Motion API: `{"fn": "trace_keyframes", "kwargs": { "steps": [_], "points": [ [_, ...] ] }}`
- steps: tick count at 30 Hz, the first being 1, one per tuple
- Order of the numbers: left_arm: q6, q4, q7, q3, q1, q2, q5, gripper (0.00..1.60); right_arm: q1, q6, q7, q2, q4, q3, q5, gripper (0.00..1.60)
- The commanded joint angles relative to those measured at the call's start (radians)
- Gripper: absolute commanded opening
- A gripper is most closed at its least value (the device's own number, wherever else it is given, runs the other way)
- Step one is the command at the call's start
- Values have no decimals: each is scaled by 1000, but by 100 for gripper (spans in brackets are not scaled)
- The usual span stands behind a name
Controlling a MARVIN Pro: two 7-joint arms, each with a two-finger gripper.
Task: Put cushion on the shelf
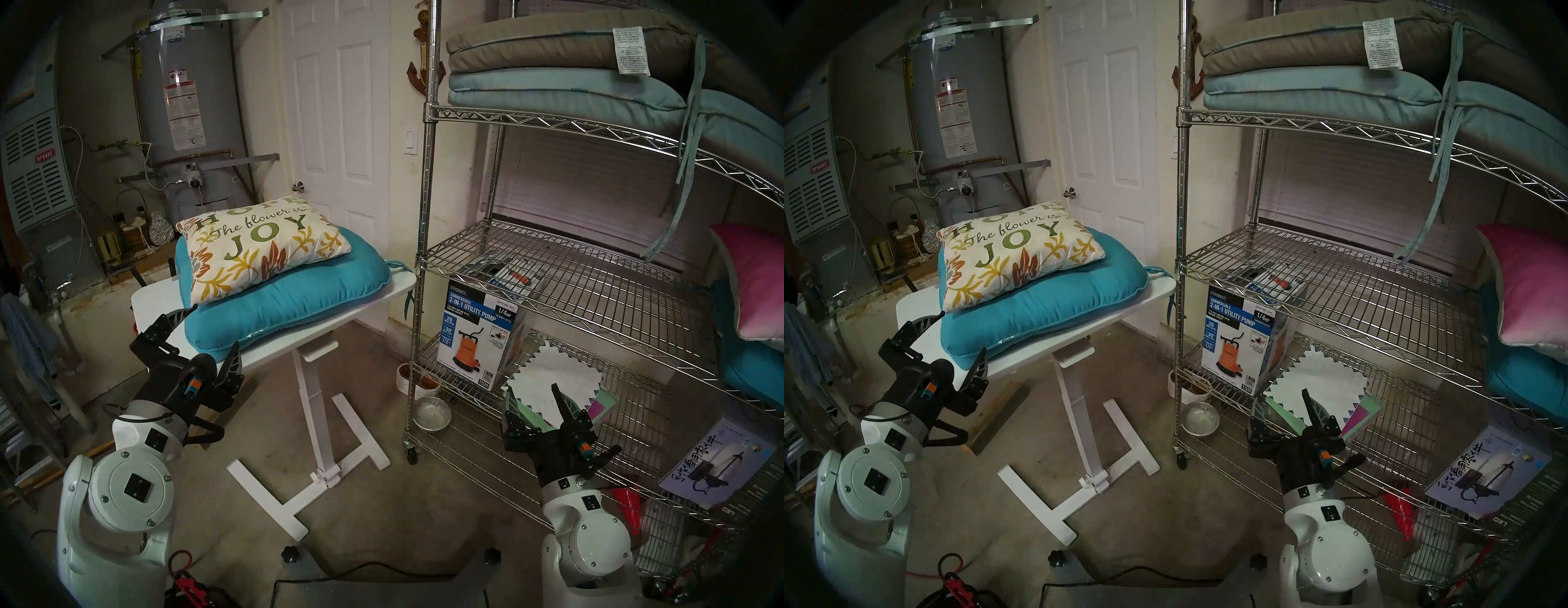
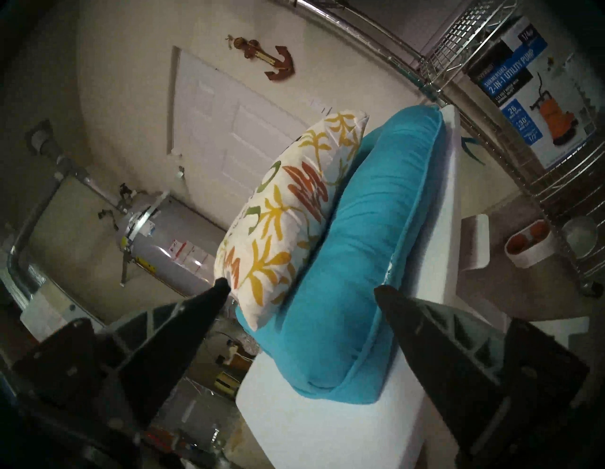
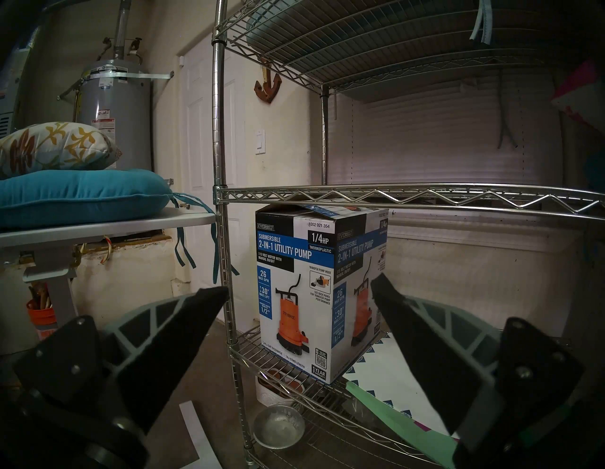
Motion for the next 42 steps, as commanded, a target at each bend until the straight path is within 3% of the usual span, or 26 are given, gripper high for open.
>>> {"fn": "trace_keyframes", "kwargs": {
  "steps": [1,8,16,30,33,35,42],
  "points": [
    [0,7,3,10,-62,66,90,160,3,-3,0,0,-20,-1,1,160],
    [1,69,-3,-1,-146,111,158,160,3,-4,0,0,-19,-1,1,160],
    [0,109,-20,-23,-237,186,169,160,4,-4,0,0,-18,0,1,160],
    [16,201,-57,121,-393,261,187,160,3,-4,0,0,-19,0,1,160],
    [22,243,-77,162,-470,251,206,160,3,-4,0,0,-19,0,1,160],
    [25,236,-60,160,-447,271,197,160,3,-4,0,0,-19,0,1,160],
    [30,291,-77,193,-529,289,217,160,3,-4,0,0,-19,0,1,160]
  ]
}}
